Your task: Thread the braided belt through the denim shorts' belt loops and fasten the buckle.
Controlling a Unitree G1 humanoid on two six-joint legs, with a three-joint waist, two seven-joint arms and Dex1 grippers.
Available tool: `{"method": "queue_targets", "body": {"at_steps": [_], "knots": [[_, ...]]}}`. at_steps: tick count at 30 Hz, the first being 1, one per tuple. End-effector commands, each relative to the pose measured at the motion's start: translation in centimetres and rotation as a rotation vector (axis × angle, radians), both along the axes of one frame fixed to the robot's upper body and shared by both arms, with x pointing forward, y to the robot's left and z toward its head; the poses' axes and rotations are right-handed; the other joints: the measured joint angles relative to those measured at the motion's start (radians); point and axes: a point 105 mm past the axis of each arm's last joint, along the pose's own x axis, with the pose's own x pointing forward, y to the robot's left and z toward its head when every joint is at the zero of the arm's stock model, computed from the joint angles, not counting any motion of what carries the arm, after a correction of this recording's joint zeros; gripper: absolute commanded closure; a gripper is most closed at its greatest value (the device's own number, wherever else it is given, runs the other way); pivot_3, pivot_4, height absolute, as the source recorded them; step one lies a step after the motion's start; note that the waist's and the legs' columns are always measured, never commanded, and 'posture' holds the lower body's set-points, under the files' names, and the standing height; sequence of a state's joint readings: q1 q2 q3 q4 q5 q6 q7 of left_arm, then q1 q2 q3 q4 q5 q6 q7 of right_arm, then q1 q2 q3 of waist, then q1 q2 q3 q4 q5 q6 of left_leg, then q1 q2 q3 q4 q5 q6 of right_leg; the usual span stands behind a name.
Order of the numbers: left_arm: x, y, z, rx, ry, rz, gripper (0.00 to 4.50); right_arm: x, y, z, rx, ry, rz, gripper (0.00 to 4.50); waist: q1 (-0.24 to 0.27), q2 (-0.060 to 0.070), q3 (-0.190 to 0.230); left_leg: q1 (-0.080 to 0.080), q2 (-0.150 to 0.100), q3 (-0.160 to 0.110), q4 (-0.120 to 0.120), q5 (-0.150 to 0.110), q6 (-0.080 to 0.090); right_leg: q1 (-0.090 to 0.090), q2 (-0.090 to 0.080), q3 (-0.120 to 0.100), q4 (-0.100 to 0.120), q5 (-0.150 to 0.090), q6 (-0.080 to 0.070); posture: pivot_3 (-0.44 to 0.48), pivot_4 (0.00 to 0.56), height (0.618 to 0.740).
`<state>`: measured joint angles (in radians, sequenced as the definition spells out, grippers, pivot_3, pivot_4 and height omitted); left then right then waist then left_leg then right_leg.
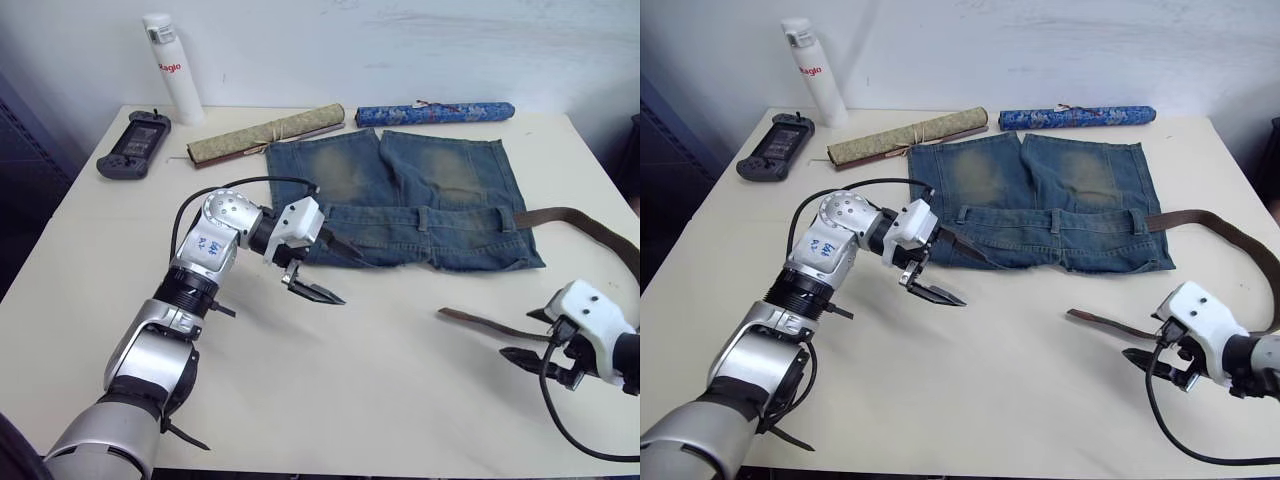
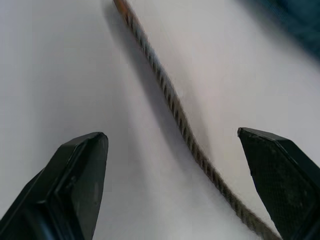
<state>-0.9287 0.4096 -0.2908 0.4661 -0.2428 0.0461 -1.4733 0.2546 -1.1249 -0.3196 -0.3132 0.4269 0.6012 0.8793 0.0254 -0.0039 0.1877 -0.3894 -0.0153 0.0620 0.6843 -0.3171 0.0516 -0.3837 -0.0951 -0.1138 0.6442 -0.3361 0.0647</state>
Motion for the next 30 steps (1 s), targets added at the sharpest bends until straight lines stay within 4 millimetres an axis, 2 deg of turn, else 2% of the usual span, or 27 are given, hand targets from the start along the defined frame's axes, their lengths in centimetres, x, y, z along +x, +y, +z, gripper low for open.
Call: {"method": "queue_targets", "body": {"at_steps": [1, 5, 10, 11, 13, 18, 20, 22, 24, 26, 30], "knots": [[0.4, -0.1, 1.2, -0.032, -0.061, 0.057, 0.00, 1.4, -0.5, -0.4, -0.004, -0.021, 0.006, 0.10, 0.000, -0.001, 0.001, 0.000, 0.000, 0.000, 0.001, 0.001, 0.000, 0.000, 0.000, 0.000, 0.001, 0.000, 0.000, 0.000, 0.150, 0.686], [0.0, 0.0, 1.5, -0.081, 0.003, 0.103, 0.00, 2.1, 0.4, -0.7, 0.071, -0.008, 0.049, 1.82, 0.000, -0.001, 0.001, 0.001, 0.000, -0.001, 0.001, 0.001, -0.001, 0.001, 0.000, 0.000, 0.001, 0.000, 0.000, 0.000, 0.150, 0.686], [0.0, -0.4, 1.6, -0.144, 0.023, 0.140, 0.00, 2.8, 0.7, -0.7, 0.061, -0.048, 0.098, 4.26, 0.001, -0.001, 0.001, 0.001, 0.000, -0.001, 0.001, 0.001, -0.001, 0.002, 0.000, -0.001, 0.001, 0.000, 0.000, 0.000, 0.150, 0.686], [0.0, -0.6, 1.6, -0.160, 0.022, 0.147, 0.00, 2.9, 0.8, -0.6, 0.068, -0.053, 0.102, 4.45, 0.003, -0.001, 0.001, 0.001, 0.000, -0.002, 0.001, 0.001, -0.001, 0.003, 0.000, -0.002, 0.001, 0.000, 0.000, 0.000, 0.150, 0.686], [0.8, -1.4, 2.2, -0.250, -0.030, 0.186, 0.00, 3.0, 2.0, 1.5, 0.133, -0.102, 0.147, 4.45, 0.005, -0.001, 0.001, 0.003, 0.000, -0.003, 0.002, 0.001, -0.001, 0.005, -0.001, -0.002, 0.000, 0.000, 0.001, 0.000, 0.150, 0.686], [-0.1, -3.3, 4.0, -0.466, 0.133, 0.131, 0.00, 1.6, 5.1, 7.0, 0.430, -0.131, 0.237, 4.45, 0.005, 0.000, 0.001, 0.002, -0.001, -0.004, 0.002, 0.001, -0.001, 0.005, -0.001, -0.004, 0.000, 0.001, 0.001, 0.000, 0.150, 0.686], [-0.5, -3.9, 4.1, -0.495, 0.191, 0.113, 0.00, 1.0, 5.9, 8.5, 0.518, -0.123, 0.255, 4.45, 0.004, 0.000, 0.001, 0.002, 0.000, -0.006, 0.002, 0.002, -0.002, 0.006, -0.001, -0.006, -0.001, 0.001, 0.001, 0.000, 0.150, 0.686], [-1.3, -5.8, 3.2, -0.497, 0.319, 0.092, 0.00, 0.0, 7.1, 10.6, 0.595, -0.120, 0.292, 4.45, 0.004, 0.000, 0.001, 0.002, -0.001, -0.007, 0.002, 0.002, -0.002, 0.007, -0.001, -0.006, -0.001, 0.001, 0.001, 0.000, 0.150, 0.686], [-1.7, -7.1, 2.4, -0.487, 0.405, 0.095, 0.00, -0.7, 8.0, 11.6, 0.631, -0.109, 0.316, 4.45, 0.004, 0.000, 0.001, 0.002, -0.001, -0.007, 0.002, 0.001, -0.002, 0.007, -0.001, -0.006, -0.002, 0.001, 0.001, 0.000, 0.150, 0.686], [-1.8, -7.4, 2.3, -0.481, 0.424, 0.103, 0.00, -1.0, 8.2, 11.8, 0.640, -0.101, 0.311, 4.45, 0.006, 0.000, 0.001, 0.002, -0.001, -0.008, 0.002, 0.001, -0.002, 0.007, -0.001, -0.006, -0.002, 0.001, 0.001, 0.000, 0.150, 0.686], [-3.3, -9.6, 3.6, -0.547, 0.543, 0.036, 0.00, -1.3, 9.4, 12.1, 0.639, -0.099, 0.309, 4.45, 0.010, -0.001, 0.001, 0.001, -0.001, -0.008, 0.002, 0.001, -0.002, 0.007, -0.001, -0.007, -0.003, 0.001, 0.001, 0.000, 0.150, 0.686]]}}
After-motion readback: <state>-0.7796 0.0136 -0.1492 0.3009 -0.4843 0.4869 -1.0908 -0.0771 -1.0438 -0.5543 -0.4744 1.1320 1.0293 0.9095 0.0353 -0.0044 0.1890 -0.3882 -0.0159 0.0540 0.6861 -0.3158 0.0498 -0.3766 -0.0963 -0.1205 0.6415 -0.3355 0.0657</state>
